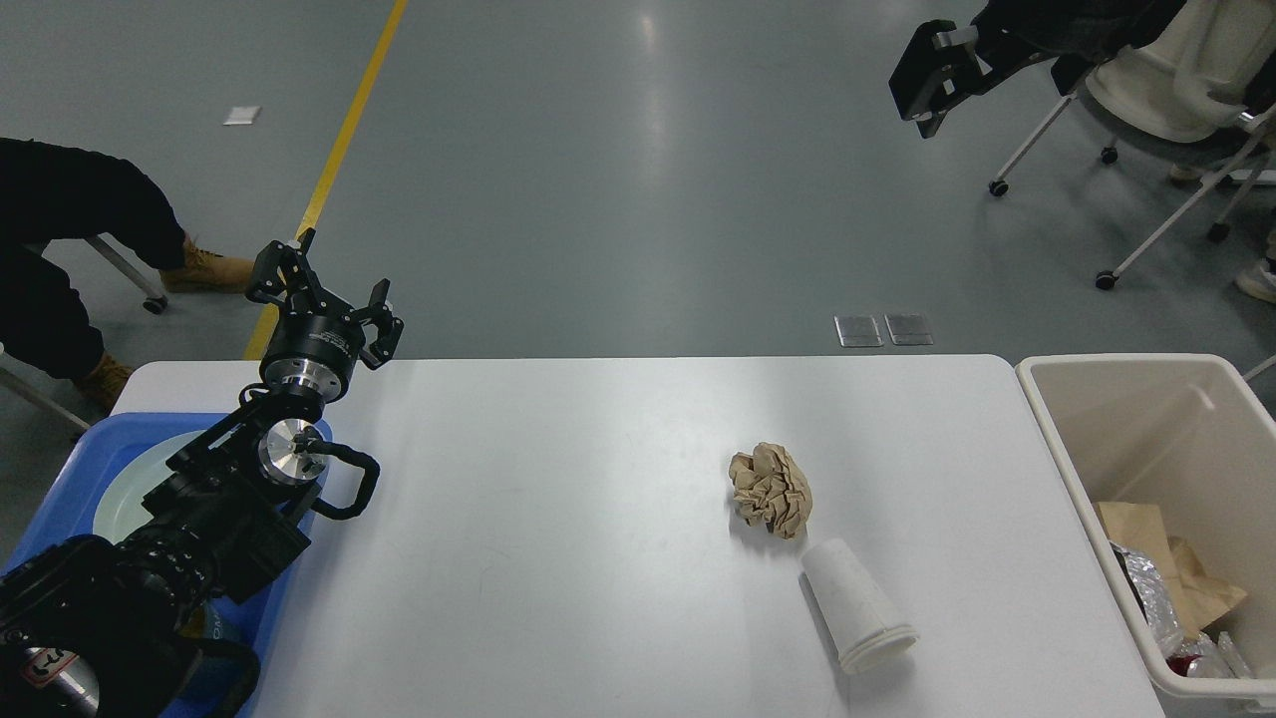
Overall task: Tidy desktop
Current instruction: 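Raise the right gripper and move it toward the crumpled paper ball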
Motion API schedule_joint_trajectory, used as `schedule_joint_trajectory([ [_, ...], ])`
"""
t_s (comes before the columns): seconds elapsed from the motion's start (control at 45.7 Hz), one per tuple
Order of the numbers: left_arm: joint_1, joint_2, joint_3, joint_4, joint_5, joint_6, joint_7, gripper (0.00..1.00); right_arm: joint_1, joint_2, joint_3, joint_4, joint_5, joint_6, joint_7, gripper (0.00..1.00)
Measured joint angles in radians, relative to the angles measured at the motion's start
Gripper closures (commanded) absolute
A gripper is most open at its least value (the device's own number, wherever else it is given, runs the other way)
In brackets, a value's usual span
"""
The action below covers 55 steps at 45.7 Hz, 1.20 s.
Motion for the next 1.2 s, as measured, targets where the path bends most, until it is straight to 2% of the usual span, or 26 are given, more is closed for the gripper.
schedule_joint_trajectory([
  [0.285,0.0,0.0,0.0,0.0,0.0,0.0,0.0,0.04,-0.02,-0.033,0.013,0.023,0.016,0.0,0.001,0.0],
  [0.525,0.0,0.0,0.0,0.0,0.0,0.0,0.0,0.04,-0.039,-0.073,0.014,0.311,0.137,-0.009,0.002,0.0],
  [0.591,0.0,0.0,0.0,0.0,0.0,0.0,0.0,0.04,-0.049,-0.076,0.014,0.399,0.142,-0.11,0.002,0.0],
  [0.678,0.0,0.0,0.0,0.0,0.0,0.0,0.0,0.04,-0.087,-0.079,0.015,0.495,0.15,-0.313,0.002,0.0],
  [0.832,0.0,0.0,0.0,0.0,0.0,0.0,0.0,0.04,-0.198,-0.085,0.043,0.54,0.177,-0.544,0.001,0.0],
  [1.007,0.0,0.0,0.0,0.0,0.0,0.0,0.0,0.04,-0.349,-0.092,0.104,0.509,0.191,-0.668,-0.004,0.0],
  [1.204,0.0,0.0,0.0,0.0,0.0,0.0,0.0,0.04,-0.515,-0.084,0.195,0.47,0.185,-0.686,-0.006,0.0],
])
